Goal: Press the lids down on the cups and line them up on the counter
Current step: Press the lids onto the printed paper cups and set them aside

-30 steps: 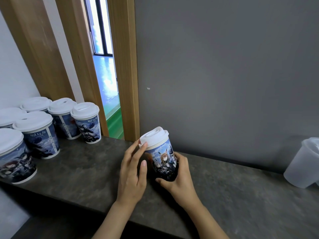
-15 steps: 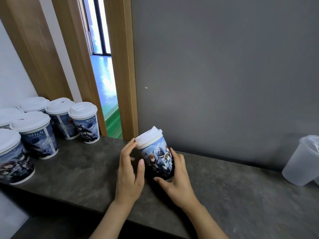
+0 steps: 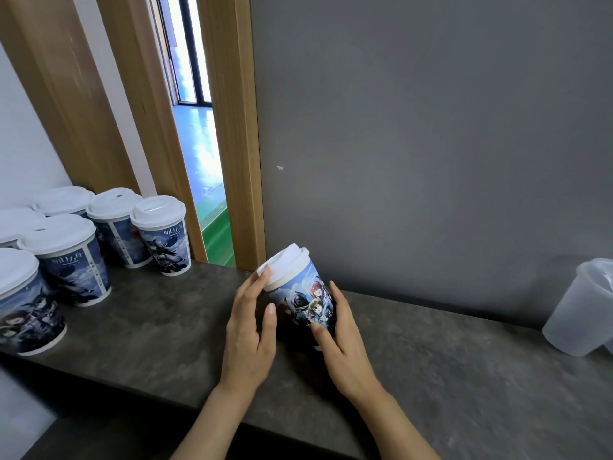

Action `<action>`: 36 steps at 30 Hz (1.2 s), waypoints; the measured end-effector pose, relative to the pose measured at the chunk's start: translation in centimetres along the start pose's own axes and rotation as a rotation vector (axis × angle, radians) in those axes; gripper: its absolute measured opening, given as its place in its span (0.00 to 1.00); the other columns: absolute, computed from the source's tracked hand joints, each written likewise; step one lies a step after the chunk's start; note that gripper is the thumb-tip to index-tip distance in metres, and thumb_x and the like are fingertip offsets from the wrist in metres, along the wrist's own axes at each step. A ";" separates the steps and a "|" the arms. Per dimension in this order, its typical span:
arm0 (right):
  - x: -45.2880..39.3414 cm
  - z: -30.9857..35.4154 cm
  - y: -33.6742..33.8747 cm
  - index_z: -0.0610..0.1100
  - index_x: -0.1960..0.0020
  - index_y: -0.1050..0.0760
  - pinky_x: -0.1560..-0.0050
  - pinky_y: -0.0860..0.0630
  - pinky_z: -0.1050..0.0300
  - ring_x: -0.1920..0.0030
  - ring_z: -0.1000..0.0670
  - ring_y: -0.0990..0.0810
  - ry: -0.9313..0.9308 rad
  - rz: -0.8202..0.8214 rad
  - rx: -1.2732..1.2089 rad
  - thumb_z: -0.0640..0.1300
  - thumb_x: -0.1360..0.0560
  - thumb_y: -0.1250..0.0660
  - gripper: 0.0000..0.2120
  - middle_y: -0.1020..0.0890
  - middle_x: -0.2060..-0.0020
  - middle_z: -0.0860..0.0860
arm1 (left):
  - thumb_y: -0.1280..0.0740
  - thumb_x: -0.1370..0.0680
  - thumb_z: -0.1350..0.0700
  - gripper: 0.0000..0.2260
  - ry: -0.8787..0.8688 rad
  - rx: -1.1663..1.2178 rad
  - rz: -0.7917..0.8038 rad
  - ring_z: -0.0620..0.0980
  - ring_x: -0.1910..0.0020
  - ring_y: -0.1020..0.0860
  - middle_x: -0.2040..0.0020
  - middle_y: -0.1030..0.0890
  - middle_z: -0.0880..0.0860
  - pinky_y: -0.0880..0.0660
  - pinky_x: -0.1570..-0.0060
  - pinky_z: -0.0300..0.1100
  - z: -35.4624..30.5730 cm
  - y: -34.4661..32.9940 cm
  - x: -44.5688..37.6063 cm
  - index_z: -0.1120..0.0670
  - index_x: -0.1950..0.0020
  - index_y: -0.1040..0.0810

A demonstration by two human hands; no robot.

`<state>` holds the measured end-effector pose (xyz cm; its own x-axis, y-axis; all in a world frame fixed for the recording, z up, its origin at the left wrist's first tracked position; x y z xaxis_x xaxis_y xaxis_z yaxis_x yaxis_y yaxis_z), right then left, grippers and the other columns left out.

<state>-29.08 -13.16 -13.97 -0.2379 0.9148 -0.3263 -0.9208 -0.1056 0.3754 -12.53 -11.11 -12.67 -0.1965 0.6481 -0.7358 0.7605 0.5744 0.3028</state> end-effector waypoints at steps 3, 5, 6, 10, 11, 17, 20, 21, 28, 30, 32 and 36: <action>0.0 0.0 0.1 0.62 0.25 0.51 0.26 0.37 0.58 0.29 0.69 0.39 -0.012 -0.016 -0.013 0.58 0.25 0.37 0.35 0.40 0.31 0.76 | 0.44 0.19 0.54 0.20 0.004 0.003 -0.016 0.48 0.28 0.33 0.27 0.31 0.49 0.35 0.33 0.35 0.1 0.1 0.0 0.50 0.25 0.35; 0.0 -0.2 0.0 0.58 0.22 0.52 0.28 0.31 0.51 0.29 0.62 0.35 -0.030 -0.039 -0.045 0.56 0.29 0.30 0.43 0.36 0.28 0.63 | 0.44 0.19 0.54 0.21 0.015 0.011 -0.029 0.47 0.28 0.32 0.27 0.32 0.48 0.32 0.37 0.33 0.1 0.1 -0.1 0.51 0.25 0.35; 0.1 -0.3 0.0 0.60 0.22 0.53 0.29 0.30 0.51 0.30 0.60 0.33 -0.038 -0.044 -0.054 0.56 0.31 0.27 0.47 0.35 0.28 0.60 | 0.44 0.19 0.54 0.21 0.019 0.014 -0.029 0.47 0.28 0.33 0.26 0.33 0.47 0.32 0.38 0.32 0.1 0.1 -0.1 0.50 0.25 0.36; 0.1 -0.3 0.1 0.69 0.26 0.56 0.34 0.33 0.71 0.33 0.62 0.33 -0.018 -0.038 -0.028 0.61 0.37 0.25 0.52 0.39 0.34 0.70 | 0.43 0.19 0.53 0.21 0.037 0.024 -0.036 0.44 0.27 0.34 0.25 0.34 0.44 0.37 0.36 0.27 0.0 0.1 -0.1 0.50 0.26 0.36; 0.1 -0.4 0.0 0.68 0.26 0.56 0.36 0.33 0.73 0.34 0.62 0.32 -0.013 -0.038 -0.027 0.60 0.38 0.24 0.52 0.39 0.36 0.70 | 0.43 0.19 0.53 0.20 0.041 0.025 -0.042 0.44 0.27 0.34 0.26 0.33 0.43 0.37 0.35 0.28 0.1 0.1 0.0 0.50 0.26 0.35; -0.1 -0.6 0.0 0.59 0.21 0.52 0.37 0.37 0.76 0.32 0.67 0.34 -0.054 -0.025 -0.049 0.52 0.35 0.21 0.53 0.36 0.35 0.67 | 0.44 0.19 0.53 0.21 0.037 0.002 -0.065 0.48 0.35 0.26 0.29 0.31 0.40 0.28 0.43 0.37 -0.1 0.5 -0.1 0.43 0.26 0.37; -0.3 -0.5 0.0 0.53 0.22 0.44 0.34 0.35 0.70 0.32 0.65 0.32 -0.069 -0.044 -0.040 0.51 0.35 0.21 0.49 0.31 0.35 0.61 | 0.44 0.18 0.55 0.20 0.003 -0.020 -0.010 0.48 0.29 0.30 0.27 0.32 0.43 0.28 0.38 0.49 -0.1 0.2 -0.2 0.46 0.26 0.35; -0.3 -0.5 0.0 0.52 0.23 0.42 0.34 0.34 0.70 0.33 0.64 0.31 -0.069 -0.055 -0.037 0.50 0.35 0.21 0.47 0.30 0.36 0.60 | 0.45 0.18 0.55 0.20 0.009 -0.022 0.003 0.47 0.28 0.32 0.26 0.33 0.43 0.29 0.37 0.52 0.0 0.1 -0.3 0.46 0.25 0.35; -0.2 -0.4 0.5 0.54 0.35 0.33 0.43 0.24 0.64 0.41 0.58 0.21 -0.088 -0.113 -0.113 0.47 0.37 0.21 0.35 0.21 0.42 0.61 | 0.44 0.20 0.52 0.23 0.042 0.006 -0.002 0.45 0.30 0.30 0.26 0.33 0.41 0.28 0.40 0.42 0.0 0.2 -0.1 0.44 0.24 0.39; -0.2 -0.4 0.6 0.53 0.40 0.32 0.48 0.19 0.55 0.47 0.55 0.17 -0.106 -0.115 -0.136 0.50 0.37 0.24 0.29 0.19 0.47 0.62 | 0.42 0.20 0.52 0.24 0.042 0.020 -0.003 0.45 0.29 0.31 0.26 0.33 0.42 0.29 0.40 0.37 -0.1 0.2 0.0 0.46 0.24 0.39; -0.1 -0.4 0.6 0.53 0.42 0.32 0.51 0.17 0.43 0.48 0.53 0.17 -0.118 -0.095 -0.149 0.51 0.36 0.27 0.25 0.18 0.48 0.59 | 0.41 0.21 0.53 0.24 0.007 0.022 0.015 0.47 0.28 0.32 0.26 0.33 0.43 0.30 0.39 0.37 -0.3 0.2 0.0 0.47 0.24 0.38; -0.3 0.1 0.5 0.60 0.39 0.30 0.41 0.21 0.48 0.41 0.56 0.23 -0.078 -0.123 -0.115 0.53 0.36 0.28 0.27 0.26 0.43 0.56 | 0.39 0.22 0.55 0.24 -0.036 0.039 0.025 0.50 0.27 0.32 0.26 0.33 0.47 0.30 0.38 0.52 -0.4 0.2 0.0 0.50 0.26 0.35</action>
<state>-29.49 -13.41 -13.58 -0.1009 0.9505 -0.2940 -0.9717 -0.0308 0.2342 -12.57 -10.78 -12.40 -0.1547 0.6432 -0.7499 0.7885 0.5377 0.2985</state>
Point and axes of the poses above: each hand's wrist, its own x-axis away from the middle knuckle, its own y-axis out of the back of the hand, z = x × y, the point moved 2 cm from there along -x, towards the middle knuckle
